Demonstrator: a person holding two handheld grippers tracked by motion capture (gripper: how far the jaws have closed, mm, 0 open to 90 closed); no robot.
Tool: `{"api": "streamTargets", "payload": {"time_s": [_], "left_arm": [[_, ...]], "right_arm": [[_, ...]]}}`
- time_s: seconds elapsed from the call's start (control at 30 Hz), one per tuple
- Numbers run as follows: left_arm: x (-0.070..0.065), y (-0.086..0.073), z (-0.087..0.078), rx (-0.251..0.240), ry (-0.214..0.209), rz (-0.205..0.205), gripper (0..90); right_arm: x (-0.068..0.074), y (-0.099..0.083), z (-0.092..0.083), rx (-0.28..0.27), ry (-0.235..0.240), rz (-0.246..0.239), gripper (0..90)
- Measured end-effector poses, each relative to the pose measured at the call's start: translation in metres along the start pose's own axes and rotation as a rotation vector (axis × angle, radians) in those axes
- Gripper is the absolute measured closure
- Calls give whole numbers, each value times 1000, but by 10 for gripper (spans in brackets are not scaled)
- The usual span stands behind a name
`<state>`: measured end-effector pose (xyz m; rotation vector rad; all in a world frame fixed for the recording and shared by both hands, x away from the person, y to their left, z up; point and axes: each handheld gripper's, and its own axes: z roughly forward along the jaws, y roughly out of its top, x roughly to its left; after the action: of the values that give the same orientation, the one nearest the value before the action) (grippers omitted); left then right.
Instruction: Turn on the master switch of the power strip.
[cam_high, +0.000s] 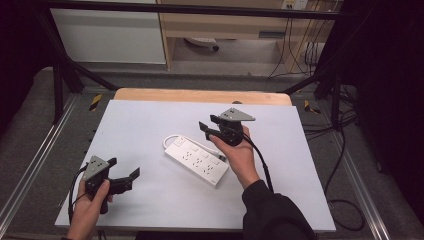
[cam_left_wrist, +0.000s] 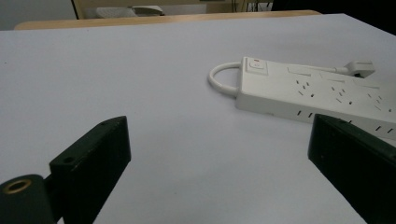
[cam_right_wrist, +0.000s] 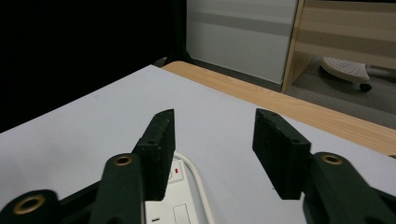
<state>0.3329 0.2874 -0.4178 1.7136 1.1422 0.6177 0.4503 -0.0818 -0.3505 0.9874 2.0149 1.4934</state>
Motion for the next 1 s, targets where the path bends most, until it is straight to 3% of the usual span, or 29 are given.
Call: {"api": "streamTargets", "payload": {"time_s": [0.47,1.0], "left_arm": [[0,0,1,7,1,1,58],[-1,0,2,5,-6,1,58]], "right_arm": [[1,0,12,-12,13,-15,787],[7,-8,32,5,22,-30,898]]}}
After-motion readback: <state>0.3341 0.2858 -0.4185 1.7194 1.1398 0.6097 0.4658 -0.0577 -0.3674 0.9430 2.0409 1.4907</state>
